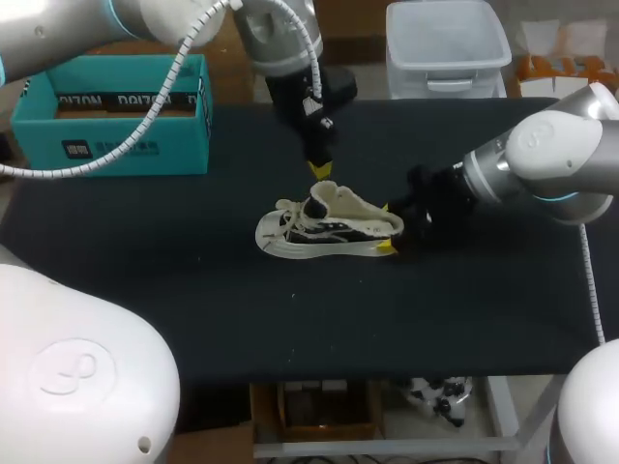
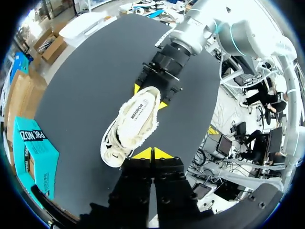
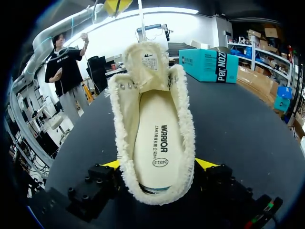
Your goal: Open the shoe tongue, take the insole out of the shoe, put the insole back into the shoe, and pack the shoe into the shoebox
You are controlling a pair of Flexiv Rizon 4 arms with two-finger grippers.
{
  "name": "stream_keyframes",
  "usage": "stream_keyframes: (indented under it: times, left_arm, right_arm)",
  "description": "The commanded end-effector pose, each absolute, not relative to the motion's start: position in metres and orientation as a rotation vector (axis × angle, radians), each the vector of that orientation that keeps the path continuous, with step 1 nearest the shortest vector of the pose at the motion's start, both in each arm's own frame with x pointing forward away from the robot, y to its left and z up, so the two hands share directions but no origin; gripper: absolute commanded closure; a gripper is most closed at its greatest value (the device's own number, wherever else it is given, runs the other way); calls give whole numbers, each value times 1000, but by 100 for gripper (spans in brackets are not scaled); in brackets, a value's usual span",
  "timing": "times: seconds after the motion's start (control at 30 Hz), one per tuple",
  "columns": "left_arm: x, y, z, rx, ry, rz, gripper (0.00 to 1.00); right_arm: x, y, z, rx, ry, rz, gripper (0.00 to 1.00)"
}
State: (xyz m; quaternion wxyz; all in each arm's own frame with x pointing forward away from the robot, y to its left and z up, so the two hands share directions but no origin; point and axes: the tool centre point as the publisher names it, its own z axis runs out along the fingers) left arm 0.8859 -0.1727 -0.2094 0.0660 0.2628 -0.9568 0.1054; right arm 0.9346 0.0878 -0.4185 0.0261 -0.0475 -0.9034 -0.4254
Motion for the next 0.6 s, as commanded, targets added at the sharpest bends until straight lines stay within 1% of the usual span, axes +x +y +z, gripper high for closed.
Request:
stream_keyframes:
  times: [0.03,0.4,0.6]
  left_arm:
    - [896,-178,-209,-266,-2977,73,100]
    - [896,-178,-209,-266,-2977,73,100]
    - [896,-176,-227,-333,-3001,138,100]
  right_arm:
    - [934,85,-422,-145,-2790,-1322,100]
    - [934,85,-422,-145,-2790,-1322,100]
    - [934,85,-422,-145,-2790,-1322,100]
